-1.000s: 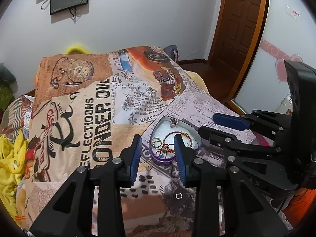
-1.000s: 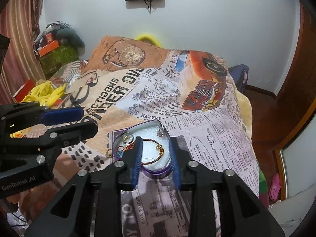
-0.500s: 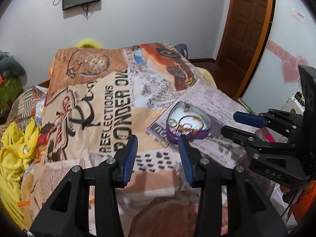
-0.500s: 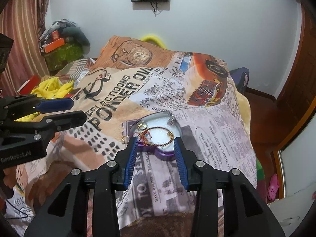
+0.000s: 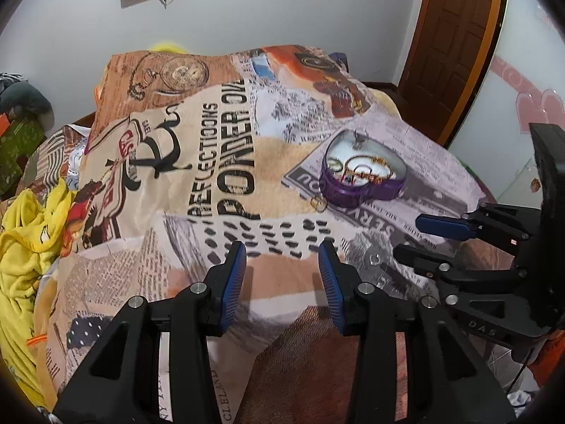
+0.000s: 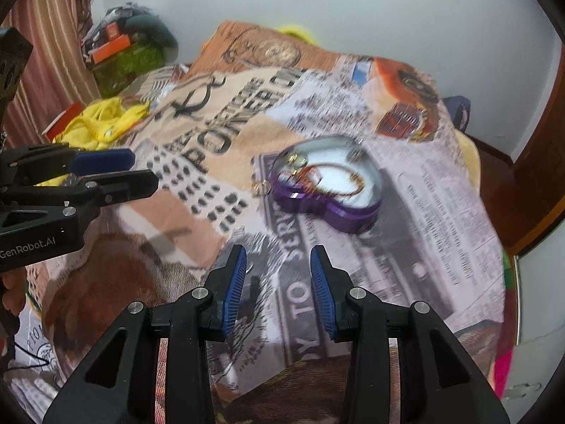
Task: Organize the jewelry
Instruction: 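Move the right tool to a small silver ring on the bedspread and grasp it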
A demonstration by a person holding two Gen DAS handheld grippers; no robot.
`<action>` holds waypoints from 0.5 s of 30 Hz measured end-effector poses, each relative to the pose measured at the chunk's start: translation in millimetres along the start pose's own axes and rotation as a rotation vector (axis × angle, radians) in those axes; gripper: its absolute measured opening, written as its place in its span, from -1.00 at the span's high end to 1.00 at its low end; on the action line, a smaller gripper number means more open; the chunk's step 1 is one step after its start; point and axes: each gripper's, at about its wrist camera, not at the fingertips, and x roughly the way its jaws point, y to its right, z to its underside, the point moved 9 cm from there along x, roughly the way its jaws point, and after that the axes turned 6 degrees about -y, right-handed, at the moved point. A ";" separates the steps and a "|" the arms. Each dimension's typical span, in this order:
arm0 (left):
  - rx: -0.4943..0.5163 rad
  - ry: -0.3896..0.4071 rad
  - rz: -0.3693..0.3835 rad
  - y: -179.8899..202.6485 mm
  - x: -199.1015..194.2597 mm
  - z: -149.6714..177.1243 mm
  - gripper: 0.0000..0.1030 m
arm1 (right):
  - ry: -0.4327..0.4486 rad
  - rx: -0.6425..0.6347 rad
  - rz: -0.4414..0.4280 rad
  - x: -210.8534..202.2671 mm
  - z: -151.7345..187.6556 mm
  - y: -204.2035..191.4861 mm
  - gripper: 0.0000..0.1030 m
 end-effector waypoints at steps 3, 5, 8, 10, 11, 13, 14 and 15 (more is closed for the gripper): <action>0.005 -0.007 0.005 0.5 3.6 4.6 0.19 | -0.029 -0.011 -0.010 10.6 5.9 -5.0 0.33; 0.005 -0.010 0.009 0.3 5.4 6.0 0.19 | -0.046 -0.017 -0.017 17.4 8.4 -8.1 0.33; -0.001 -0.016 0.013 -1.1 8.3 8.0 0.19 | -0.066 -0.030 -0.028 25.9 11.7 -13.4 0.33; -0.005 -0.020 0.014 -2.5 10.4 8.9 0.19 | -0.055 -0.043 -0.021 26.9 11.4 -16.5 0.34; -0.006 -0.022 0.015 -2.9 11.2 9.0 0.19 | -0.052 -0.053 -0.019 27.3 11.0 -18.2 0.39; -0.008 -0.026 0.017 -3.5 13.4 9.7 0.19 | -0.049 -0.070 -0.023 27.9 10.8 -22.3 0.55; -0.009 -0.027 0.019 -3.4 14.1 9.9 0.19 | -0.050 -0.077 -0.027 28.5 10.9 -24.2 0.65; -0.009 -0.028 0.021 -3.0 14.7 10.1 0.19 | -0.050 -0.082 -0.027 29.1 11.0 -25.3 0.74</action>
